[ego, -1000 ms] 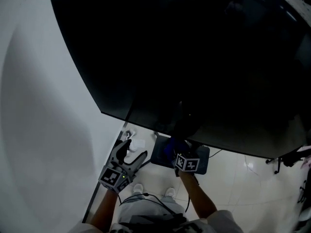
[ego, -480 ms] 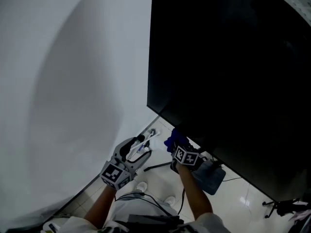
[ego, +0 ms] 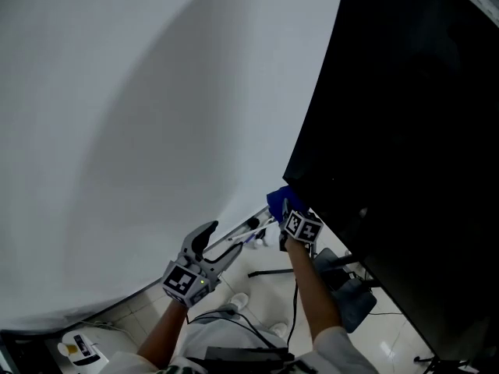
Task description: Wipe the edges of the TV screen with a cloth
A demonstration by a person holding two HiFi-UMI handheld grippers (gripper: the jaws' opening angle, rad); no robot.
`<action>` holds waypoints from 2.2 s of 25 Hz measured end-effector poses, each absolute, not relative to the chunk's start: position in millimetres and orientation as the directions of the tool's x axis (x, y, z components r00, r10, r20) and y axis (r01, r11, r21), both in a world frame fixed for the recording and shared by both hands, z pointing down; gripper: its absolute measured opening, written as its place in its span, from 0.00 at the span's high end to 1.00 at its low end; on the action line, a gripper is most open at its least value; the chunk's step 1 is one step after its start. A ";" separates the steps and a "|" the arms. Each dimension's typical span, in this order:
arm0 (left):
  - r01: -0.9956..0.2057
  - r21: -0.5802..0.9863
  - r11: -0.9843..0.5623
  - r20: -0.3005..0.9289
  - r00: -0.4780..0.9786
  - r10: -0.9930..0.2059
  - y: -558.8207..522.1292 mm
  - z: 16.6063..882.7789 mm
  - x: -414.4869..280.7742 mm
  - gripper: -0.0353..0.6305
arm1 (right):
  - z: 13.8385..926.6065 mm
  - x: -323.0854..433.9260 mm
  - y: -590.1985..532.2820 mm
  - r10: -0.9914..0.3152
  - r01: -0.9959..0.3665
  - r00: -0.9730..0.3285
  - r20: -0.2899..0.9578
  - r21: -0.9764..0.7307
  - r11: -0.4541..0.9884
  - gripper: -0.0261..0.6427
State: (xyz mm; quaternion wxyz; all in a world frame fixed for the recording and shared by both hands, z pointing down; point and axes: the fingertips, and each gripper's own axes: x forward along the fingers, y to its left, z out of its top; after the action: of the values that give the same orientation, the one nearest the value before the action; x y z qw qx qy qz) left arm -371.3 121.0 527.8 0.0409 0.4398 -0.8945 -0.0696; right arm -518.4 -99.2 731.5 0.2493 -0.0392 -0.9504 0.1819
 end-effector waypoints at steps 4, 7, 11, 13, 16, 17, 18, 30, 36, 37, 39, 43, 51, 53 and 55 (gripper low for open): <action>-0.762 0.167 0.626 0.003 -0.635 -0.773 138.4 520.9 -374.5 0.49 | 724.1 -548.4 -67.9 0.216 0.040 -0.869 0.446 -0.371 0.928 0.83; -0.752 0.165 0.639 -0.010 -0.649 -0.761 149.0 519.6 -379.1 0.49 | 715.7 -564.7 -52.7 0.223 0.029 -0.861 0.457 -0.393 0.919 0.83; -0.750 0.167 0.640 -0.030 -0.653 -0.757 155.1 518.5 -386.3 0.49 | 700.2 -572.8 -38.5 0.213 -0.033 -0.862 0.460 -0.471 0.882 0.83; -0.757 0.167 0.632 -0.035 -0.645 -0.763 153.1 519.5 -387.9 0.49 | 694.5 -581.6 -32.5 0.225 -0.020 -0.874 0.431 -0.495 0.869 0.83; -0.766 0.175 0.619 -0.041 -0.633 -0.773 151.5 523.3 -388.5 0.49 | 670.4 -593.7 -24.2 0.224 0.025 -0.901 0.371 -0.471 0.882 0.83; -0.771 0.171 0.614 -0.045 -0.628 -0.777 151.2 525.3 -389.2 0.49 | 657.9 -597.8 -22.4 0.222 0.039 -0.911 0.346 -0.464 0.885 0.83; -0.775 0.169 0.610 -0.050 -0.625 -0.779 150.1 525.5 -390.1 0.49 | 644.5 -600.7 -21.4 0.220 0.046 -0.921 0.321 -0.472 0.881 0.83; -0.800 0.164 0.578 -0.111 -0.597 -0.795 120.9 496.1 -402.4 0.49 | 414.6 -615.2 -21.6 0.215 0.244 -0.970 -0.114 -0.475 0.846 0.83; -0.831 0.128 0.541 -0.143 -0.556 -0.819 104.7 480.4 -408.6 0.49 | 308.6 -619.7 -20.3 0.212 0.309 -0.946 -0.247 -0.473 0.825 0.83; -0.836 0.121 0.536 -0.145 -0.549 -0.823 103.3 479.1 -407.8 0.49 | 291.6 -617.7 -19.9 0.208 0.315 -0.940 -0.271 -0.450 0.836 0.83; -0.837 0.129 0.531 -0.151 -0.546 -0.824 102.6 470.5 -404.4 0.49 | 260.5 -613.0 -17.6 0.207 0.329 -0.928 -0.310 -0.420 0.846 0.83; -0.844 0.096 0.528 -0.170 -0.536 -0.827 106.2 473.0 -407.2 0.49 | 202.0 -607.3 -15.9 0.205 0.355 -0.903 -0.378 -0.385 0.852 0.83; -0.856 0.069 0.512 -0.185 -0.515 -0.837 107.6 469.4 -404.2 0.49 | 108.2 -600.6 -15.5 0.190 0.359 -0.861 -0.472 -0.299 0.884 0.83; -0.859 0.084 0.505 -0.195 -0.511 -0.837 106.3 470.0 -402.7 0.49 | 93.0 -602.0 -15.4 0.190 0.355 -0.855 -0.483 -0.278 0.892 0.83; -0.860 0.087 0.502 -0.200 -0.509 -0.837 105.8 462.3 -403.3 0.49 | 70.6 -604.2 -15.4 0.187 0.347 -0.851 -0.491 -0.258 0.902 0.83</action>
State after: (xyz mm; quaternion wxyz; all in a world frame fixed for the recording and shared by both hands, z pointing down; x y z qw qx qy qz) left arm -403.3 105.8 462.3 -0.0657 0.4912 -0.8641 -0.0877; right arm -604.2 -15.4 70.6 -0.2337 -0.1408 -0.9467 0.1711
